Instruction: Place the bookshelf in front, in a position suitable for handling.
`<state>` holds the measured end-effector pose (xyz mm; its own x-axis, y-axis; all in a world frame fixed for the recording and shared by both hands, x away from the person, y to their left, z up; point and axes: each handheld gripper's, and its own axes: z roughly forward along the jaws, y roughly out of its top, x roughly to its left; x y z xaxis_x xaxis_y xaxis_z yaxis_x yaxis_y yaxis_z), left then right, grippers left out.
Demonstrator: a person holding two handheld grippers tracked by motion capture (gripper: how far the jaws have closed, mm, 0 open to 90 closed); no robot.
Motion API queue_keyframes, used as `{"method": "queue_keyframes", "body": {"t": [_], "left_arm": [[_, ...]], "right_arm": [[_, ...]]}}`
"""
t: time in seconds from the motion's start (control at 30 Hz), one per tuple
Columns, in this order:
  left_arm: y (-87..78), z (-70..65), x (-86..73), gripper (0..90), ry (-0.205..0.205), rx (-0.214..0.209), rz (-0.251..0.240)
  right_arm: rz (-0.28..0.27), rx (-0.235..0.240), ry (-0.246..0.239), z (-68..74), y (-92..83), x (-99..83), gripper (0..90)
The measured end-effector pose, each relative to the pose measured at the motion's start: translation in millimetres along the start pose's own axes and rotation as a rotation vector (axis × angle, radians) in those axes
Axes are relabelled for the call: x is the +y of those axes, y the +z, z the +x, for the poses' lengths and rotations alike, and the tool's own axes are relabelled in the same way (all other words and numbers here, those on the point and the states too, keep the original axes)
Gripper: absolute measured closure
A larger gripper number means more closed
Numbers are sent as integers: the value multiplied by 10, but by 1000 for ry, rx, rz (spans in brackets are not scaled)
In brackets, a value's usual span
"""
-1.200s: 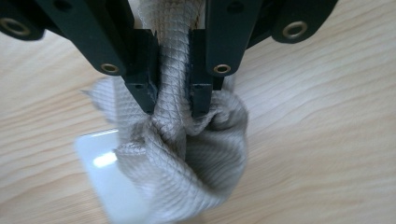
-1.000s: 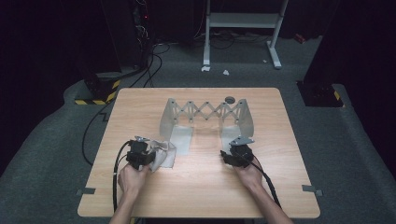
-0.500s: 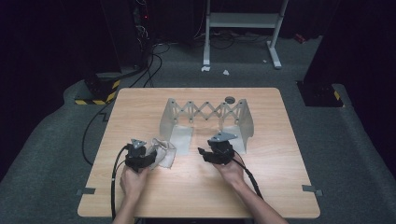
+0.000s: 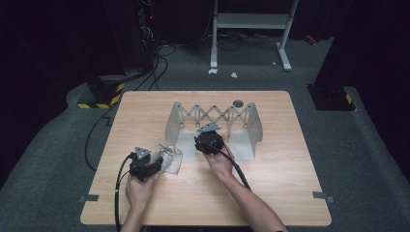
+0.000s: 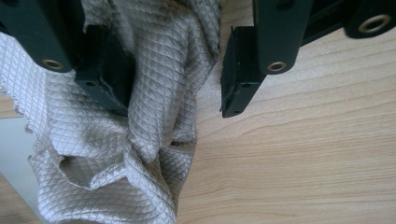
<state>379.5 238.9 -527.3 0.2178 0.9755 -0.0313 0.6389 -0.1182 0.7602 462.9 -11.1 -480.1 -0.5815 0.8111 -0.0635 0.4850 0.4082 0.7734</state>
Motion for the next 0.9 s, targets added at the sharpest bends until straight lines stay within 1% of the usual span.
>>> {"method": "queue_keyframes", "body": {"t": [0.1,0.17,0.23,0.3,0.43,0.57,0.6,0.77,0.9], "left_arm": [[1,12,1,435,-1,-6,1],[0,11,0,420,-1,-3,4],[-2,9,-2,406,-3,-3,5],[-5,8,-5,395,-3,-2,4],[-16,25,-17,381,-13,-11,0],[-40,32,-35,368,-22,-27,-1],[-50,37,-41,365,-20,-30,0],[-91,52,-74,362,-47,-45,-3],[-103,60,-79,367,-45,-44,0]], "right_arm": [[-4,-28,-8,5,43,36,716],[-7,-37,-4,-23,51,50,739],[-1,-50,15,-92,47,37,794],[-4,-48,23,-174,33,25,825],[-10,-68,14,-225,0,-15,846],[-21,-67,20,-262,-34,-67,858],[-24,-64,20,-276,-44,-80,861],[-30,-53,10,-362,-127,-159,867],[-35,-29,9,-415,-207,-228,873]]}}
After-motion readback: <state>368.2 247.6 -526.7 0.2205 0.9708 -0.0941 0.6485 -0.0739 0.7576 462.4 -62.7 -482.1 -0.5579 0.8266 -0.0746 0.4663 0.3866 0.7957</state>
